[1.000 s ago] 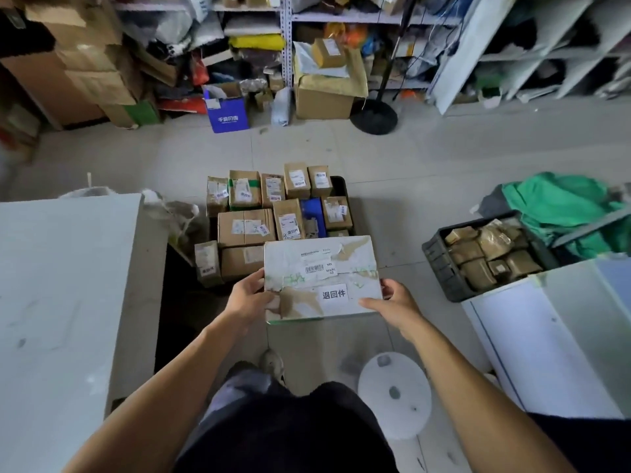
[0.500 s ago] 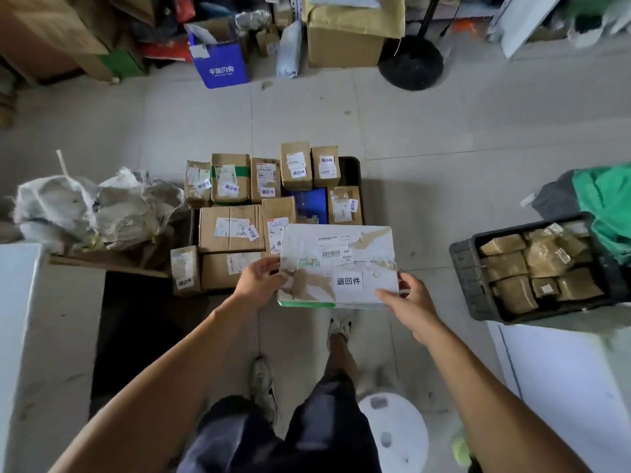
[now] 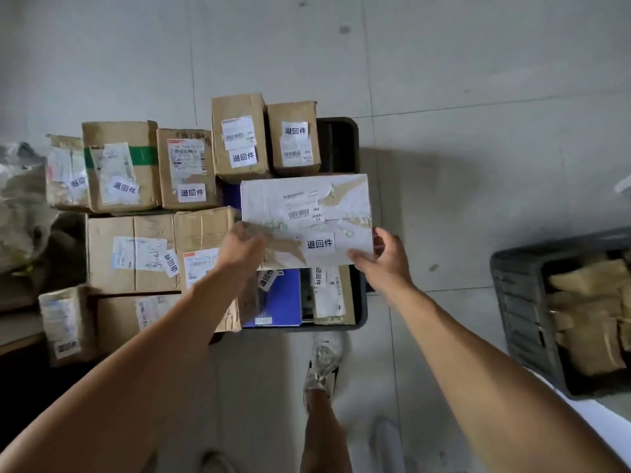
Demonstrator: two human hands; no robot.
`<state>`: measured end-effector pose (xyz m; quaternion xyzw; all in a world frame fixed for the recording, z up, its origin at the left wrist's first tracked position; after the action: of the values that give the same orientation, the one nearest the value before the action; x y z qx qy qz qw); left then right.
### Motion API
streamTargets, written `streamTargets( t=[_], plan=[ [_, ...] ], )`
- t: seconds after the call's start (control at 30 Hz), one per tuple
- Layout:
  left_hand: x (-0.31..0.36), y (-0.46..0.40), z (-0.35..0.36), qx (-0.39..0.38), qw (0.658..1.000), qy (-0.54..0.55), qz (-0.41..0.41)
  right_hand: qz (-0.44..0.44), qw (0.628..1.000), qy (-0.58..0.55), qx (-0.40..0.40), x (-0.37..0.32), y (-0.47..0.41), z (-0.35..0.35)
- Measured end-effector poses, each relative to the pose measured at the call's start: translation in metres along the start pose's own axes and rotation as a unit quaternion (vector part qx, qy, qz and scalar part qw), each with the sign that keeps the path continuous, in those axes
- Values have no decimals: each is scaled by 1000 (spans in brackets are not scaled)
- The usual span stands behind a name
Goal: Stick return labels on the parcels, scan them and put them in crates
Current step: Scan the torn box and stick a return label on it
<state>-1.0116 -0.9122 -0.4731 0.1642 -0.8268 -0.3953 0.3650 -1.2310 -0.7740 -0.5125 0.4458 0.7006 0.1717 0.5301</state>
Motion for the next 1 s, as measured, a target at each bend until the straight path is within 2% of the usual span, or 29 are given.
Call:
streamTargets(
  t=[0.13, 0.27, 0.4, 0.47, 0.6, 0.77, 0.87, 1.0],
  plan=[
    [-2, -33, 9, -3, 999, -35, 1, 23, 999, -39, 6, 12, -47, 28],
    [2, -32, 14, -22, 997, -70, -14, 69, 997, -38, -10, 12, -70, 42],
    [4, -9, 6, -61, 996, -63, -21, 87, 995, -30, -29, -10, -59, 39],
    [11, 14, -6, -69, 996, -46, -26, 100, 995, -25, -15, -29, -42, 33],
    [31, 80, -37, -88, 995, -30, -31, 115, 992, -11, -48, -60, 17, 20],
    [32, 184, -97, -88, 995, -46, 14, 69, 990, 72, -102, -121, 144, 3],
    [16, 251, -140, -76, 997, -19, 27, -4, 977, 173, -123, -160, 234, 3],
    [-35, 350, -209, -6, 997, -31, 66, -122, 938, 283, -158, -201, 353, 35]
  ],
)
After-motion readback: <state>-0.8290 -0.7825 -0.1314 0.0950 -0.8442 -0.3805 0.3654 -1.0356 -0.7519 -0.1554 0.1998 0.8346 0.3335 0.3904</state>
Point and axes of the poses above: each hand's wrist, its own y-axis away from the middle knuckle, its own z-axis out of the palm, x = y × z, the point moved 2 cm from there along -y, towards the middle knuckle, and after that the axes turned 2 degrees about -x, right-handed, at the moved point
